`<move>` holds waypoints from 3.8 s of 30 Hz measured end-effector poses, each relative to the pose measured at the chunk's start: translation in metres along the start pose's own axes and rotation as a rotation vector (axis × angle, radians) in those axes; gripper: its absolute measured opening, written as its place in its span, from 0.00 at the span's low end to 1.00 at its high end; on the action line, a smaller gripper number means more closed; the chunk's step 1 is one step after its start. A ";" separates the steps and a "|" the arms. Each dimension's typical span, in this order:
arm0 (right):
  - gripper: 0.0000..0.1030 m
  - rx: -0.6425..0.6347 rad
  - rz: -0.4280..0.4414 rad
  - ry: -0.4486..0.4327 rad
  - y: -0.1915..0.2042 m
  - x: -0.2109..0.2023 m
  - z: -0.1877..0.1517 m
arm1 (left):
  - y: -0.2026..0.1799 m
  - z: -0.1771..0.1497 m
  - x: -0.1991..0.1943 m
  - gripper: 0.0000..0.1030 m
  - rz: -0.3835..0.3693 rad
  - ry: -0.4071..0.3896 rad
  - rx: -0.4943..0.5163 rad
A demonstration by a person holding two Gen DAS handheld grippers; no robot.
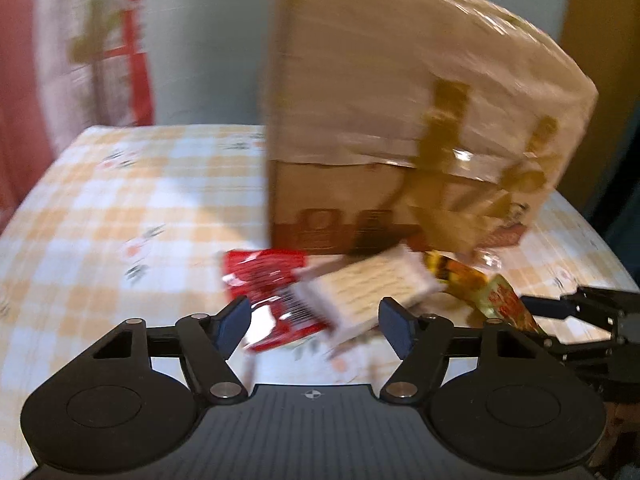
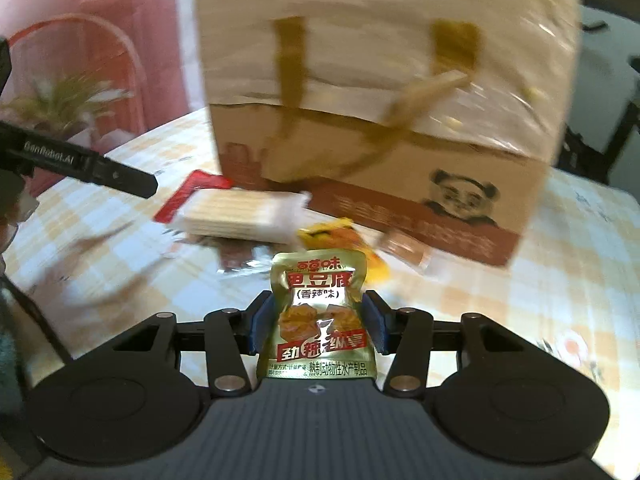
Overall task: Organize snacks
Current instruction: 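Reach the left tool to the white cracker packet while the right tool grasps the gold tofu packet, then close the left tool on the white cracker packet while the right tool holds the gold packet, then lift the cracker packet and gold packet and carry both over the box, then open both tools to drop the cracker and gold packets into the box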
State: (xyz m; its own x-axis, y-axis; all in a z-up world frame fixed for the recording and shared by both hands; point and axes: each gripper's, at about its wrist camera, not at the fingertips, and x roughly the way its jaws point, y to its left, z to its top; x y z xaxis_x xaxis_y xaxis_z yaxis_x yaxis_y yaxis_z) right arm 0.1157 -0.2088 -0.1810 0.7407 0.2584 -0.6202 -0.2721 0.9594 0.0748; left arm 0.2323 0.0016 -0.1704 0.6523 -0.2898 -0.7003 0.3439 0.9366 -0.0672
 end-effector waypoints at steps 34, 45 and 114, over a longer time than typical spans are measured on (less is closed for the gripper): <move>0.49 0.103 0.001 -0.027 -0.014 0.002 -0.006 | -0.030 0.002 0.068 0.67 -0.037 0.092 0.063; 0.49 0.101 0.002 -0.026 -0.014 0.002 -0.006 | -0.032 -0.020 0.039 0.47 -0.039 0.039 0.036; 0.50 0.004 -0.139 -0.306 -0.056 -0.033 0.200 | -0.033 0.214 0.015 0.47 -0.018 -0.349 0.052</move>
State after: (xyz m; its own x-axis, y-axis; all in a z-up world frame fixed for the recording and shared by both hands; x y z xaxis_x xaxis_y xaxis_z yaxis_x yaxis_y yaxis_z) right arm 0.2291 -0.2489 -0.0083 0.9208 0.1464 -0.3615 -0.1534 0.9881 0.0096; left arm 0.3749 -0.0760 -0.0263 0.8341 -0.3645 -0.4140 0.3858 0.9219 -0.0345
